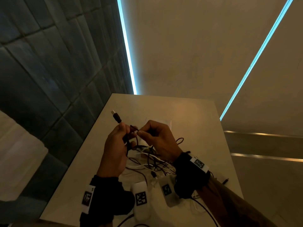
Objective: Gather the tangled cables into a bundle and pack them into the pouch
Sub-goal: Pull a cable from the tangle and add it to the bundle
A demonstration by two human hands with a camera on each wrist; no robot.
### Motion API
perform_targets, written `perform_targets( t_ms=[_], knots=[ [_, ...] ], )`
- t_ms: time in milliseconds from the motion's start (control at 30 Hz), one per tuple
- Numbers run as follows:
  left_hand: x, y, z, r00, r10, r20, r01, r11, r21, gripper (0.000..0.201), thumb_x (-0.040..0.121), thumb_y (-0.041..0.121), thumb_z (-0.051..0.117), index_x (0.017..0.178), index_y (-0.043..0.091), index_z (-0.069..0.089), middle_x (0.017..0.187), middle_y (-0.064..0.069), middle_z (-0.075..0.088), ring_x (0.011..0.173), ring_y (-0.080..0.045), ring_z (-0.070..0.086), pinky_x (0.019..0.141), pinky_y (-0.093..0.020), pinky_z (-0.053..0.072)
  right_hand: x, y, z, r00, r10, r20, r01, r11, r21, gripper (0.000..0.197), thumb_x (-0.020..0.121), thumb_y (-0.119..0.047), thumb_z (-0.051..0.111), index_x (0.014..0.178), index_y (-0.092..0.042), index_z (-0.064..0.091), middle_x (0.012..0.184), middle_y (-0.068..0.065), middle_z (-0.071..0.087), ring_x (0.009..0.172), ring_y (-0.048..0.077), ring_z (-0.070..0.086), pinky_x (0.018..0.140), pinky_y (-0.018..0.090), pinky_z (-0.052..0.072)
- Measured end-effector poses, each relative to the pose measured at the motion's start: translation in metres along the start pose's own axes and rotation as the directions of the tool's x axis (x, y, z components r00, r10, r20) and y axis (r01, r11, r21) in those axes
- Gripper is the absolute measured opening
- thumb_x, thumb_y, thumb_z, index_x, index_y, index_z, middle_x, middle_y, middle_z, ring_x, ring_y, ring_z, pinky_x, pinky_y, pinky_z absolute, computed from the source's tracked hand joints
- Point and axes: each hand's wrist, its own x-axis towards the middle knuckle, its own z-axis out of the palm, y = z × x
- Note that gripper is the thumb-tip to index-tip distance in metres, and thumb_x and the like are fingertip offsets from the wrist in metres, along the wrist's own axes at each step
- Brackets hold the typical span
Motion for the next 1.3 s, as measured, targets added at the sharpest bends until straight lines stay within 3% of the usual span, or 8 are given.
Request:
perform_targets(
  t_ms=[167, 267, 433, 567, 867, 1067, 1200, 1300],
  knots=[
    [0.0, 0.009, 0.006, 0.966, 0.017, 0.257, 0.057, 0.959, -0.277, 0.035, 0.099, 0.034, 0.034, 0.073, 0.014, 0.044, 0.081, -0.011, 0.063, 0.095, -0.029, 0.065, 0.092, -0.043, 0.046, -0.011, 0.007, 0.001, 0.995, 0.024, 0.096, -0.027, 0.999, 0.035, 0.01, 0.082, -0.001, 0.069, 0.074, -0.005, 0.067, 0.076, 0.011, 0.067, 0.07, 0.024, 0.064, 0.071, 0.037, 0.056],
    [0.001, 0.005, 0.012, 0.967, 0.086, 0.241, -0.001, 0.944, -0.331, 0.037, 0.101, 0.03, 0.034, 0.069, 0.014, 0.045, 0.054, 0.003, 0.036, 0.055, -0.016, 0.046, 0.075, -0.033, 0.046, -0.022, 0.028, -0.002, 0.989, 0.114, 0.093, -0.123, 0.988, 0.097, 0.02, 0.084, 0.003, 0.066, 0.069, -0.011, 0.064, 0.066, 0.001, 0.063, 0.062, 0.01, 0.056, 0.064, 0.022, 0.047],
    [0.006, 0.002, 0.011, 0.976, 0.131, 0.176, -0.055, 0.924, -0.379, 0.036, 0.1, 0.028, 0.034, 0.069, 0.014, 0.045, 0.05, 0.008, 0.034, 0.04, -0.005, 0.025, 0.043, -0.021, 0.024, -0.041, 0.075, -0.007, 0.975, 0.216, 0.059, -0.215, 0.976, -0.022, 0.027, 0.094, -0.013, 0.058, 0.068, -0.017, 0.064, 0.06, -0.006, 0.055, 0.057, 0.007, 0.048, 0.061, 0.023, 0.04],
    [0.009, 0.002, 0.006, 0.981, 0.122, 0.149, -0.049, 0.907, -0.419, 0.035, 0.1, 0.027, 0.034, 0.07, 0.014, 0.044, 0.049, 0.008, 0.033, 0.037, -0.003, 0.026, 0.039, -0.018, 0.025, -0.052, 0.106, -0.006, 0.963, 0.268, 0.042, -0.267, 0.963, -0.035, 0.026, 0.093, -0.022, 0.053, 0.07, -0.014, 0.06, 0.065, 0.007, 0.051, 0.057, 0.006, 0.044, 0.059, 0.022, 0.037],
    [0.005, 0.02, -0.017, 0.966, 0.232, 0.116, -0.153, 0.871, -0.467, 0.027, 0.095, 0.03, 0.04, 0.072, 0.017, 0.045, 0.052, 0.009, 0.038, 0.037, -0.001, 0.026, 0.04, -0.017, 0.024, -0.065, 0.152, -0.003, 0.936, 0.352, -0.012, -0.352, 0.931, -0.094, 0.033, 0.095, -0.013, 0.046, 0.066, -0.028, 0.053, 0.064, -0.006, 0.047, 0.06, 0.008, 0.045, 0.06, 0.028, 0.039],
    [0.01, 0.015, -0.029, 0.987, 0.157, -0.018, -0.158, 0.977, -0.145, 0.033, 0.103, 0.026, 0.033, 0.073, 0.016, 0.044, 0.054, 0.007, 0.04, 0.042, -0.005, 0.03, 0.041, -0.017, 0.025, -0.044, 0.12, -0.009, 0.943, 0.302, -0.136, -0.32, 0.937, -0.137, 0.024, 0.091, -0.017, 0.061, 0.068, -0.012, 0.058, 0.058, -0.001, 0.052, 0.054, 0.007, 0.049, 0.057, 0.031, 0.042],
    [0.013, -0.006, -0.029, 0.998, 0.009, -0.062, -0.012, 0.998, -0.057, 0.033, 0.104, 0.025, 0.032, 0.075, 0.015, 0.044, 0.062, 0.0, 0.051, 0.048, -0.01, 0.041, 0.04, -0.02, 0.03, -0.021, 0.061, -0.001, 0.964, 0.239, -0.114, -0.235, 0.971, 0.053, 0.026, 0.088, -0.019, 0.067, 0.077, 0.002, 0.058, 0.063, 0.009, 0.053, 0.061, 0.023, 0.05, 0.064, 0.057, 0.052],
    [0.01, -0.015, -0.021, 0.996, -0.076, -0.049, 0.074, 0.997, -0.035, 0.034, 0.105, 0.026, 0.032, 0.077, 0.013, 0.044, 0.07, -0.005, 0.066, 0.057, -0.015, 0.048, 0.049, -0.025, 0.034, -0.008, 0.022, 0.011, 0.993, 0.085, -0.085, -0.083, 0.996, 0.027, 0.02, 0.087, -0.008, 0.068, 0.071, -0.006, 0.056, 0.065, 0.005, 0.055, 0.056, 0.015, 0.052, 0.055, 0.033, 0.049]
  ],
)
